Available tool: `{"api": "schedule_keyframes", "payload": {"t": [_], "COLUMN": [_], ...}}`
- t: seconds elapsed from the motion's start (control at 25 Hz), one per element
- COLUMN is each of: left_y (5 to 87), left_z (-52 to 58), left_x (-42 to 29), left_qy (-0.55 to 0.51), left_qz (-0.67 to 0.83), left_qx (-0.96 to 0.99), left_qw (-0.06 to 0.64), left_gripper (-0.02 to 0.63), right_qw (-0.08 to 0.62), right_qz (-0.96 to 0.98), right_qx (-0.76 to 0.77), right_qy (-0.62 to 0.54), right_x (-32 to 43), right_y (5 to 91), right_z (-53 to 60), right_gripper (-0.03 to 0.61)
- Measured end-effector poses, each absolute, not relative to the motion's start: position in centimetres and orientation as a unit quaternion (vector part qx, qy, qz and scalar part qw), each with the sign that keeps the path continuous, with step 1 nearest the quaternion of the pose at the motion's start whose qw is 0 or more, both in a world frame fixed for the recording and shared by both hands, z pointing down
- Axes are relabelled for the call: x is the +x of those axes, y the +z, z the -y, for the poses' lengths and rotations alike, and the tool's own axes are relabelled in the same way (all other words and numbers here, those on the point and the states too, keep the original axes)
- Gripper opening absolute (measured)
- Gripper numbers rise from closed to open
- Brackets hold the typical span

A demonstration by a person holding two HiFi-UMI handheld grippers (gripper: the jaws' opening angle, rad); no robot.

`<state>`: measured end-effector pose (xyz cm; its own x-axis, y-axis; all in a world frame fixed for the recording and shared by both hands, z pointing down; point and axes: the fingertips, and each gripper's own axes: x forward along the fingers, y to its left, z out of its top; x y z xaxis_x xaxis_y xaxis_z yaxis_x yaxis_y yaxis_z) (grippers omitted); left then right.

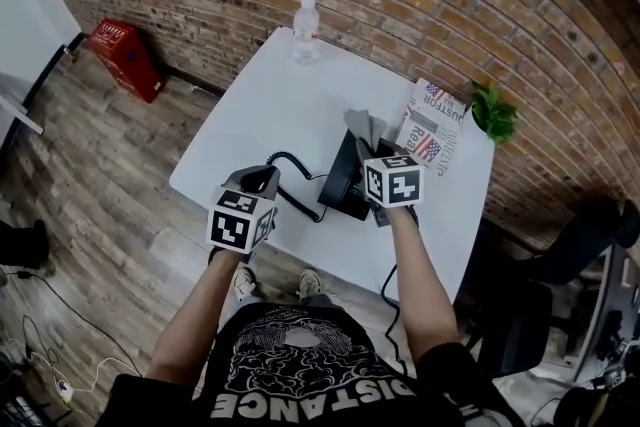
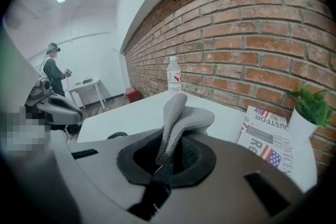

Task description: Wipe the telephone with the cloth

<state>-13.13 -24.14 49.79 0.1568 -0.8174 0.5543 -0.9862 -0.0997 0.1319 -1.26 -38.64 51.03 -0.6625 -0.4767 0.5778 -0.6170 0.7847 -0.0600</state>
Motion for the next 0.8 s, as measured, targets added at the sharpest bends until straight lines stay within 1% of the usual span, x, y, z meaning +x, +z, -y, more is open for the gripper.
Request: {"api": "schedule_keyframes", "payload": {"t": [0.28,0.8], "left_y": [49.8,49.7], "left_z": [23.8,23.2], "left_x": [-14.9,-15.4], "left_qy": [0.175,0.173], "left_qz": [0.615,0.588], "left_qx": [0.729,0.753], "left_qw": [0.244,0.239], "left_gripper": [0.005,0.005], "right_qw": [0.288,0.306], "right_qz": [0.894,0.881], "right_qx": [0.316,0.327], "right_qy": [0.136,0.154], "right_x": [-1.5,-1.4], "right_y": [51.9,53.2], "right_z": [38.0,34.9], "right_gripper": [0.012,0.012]}}
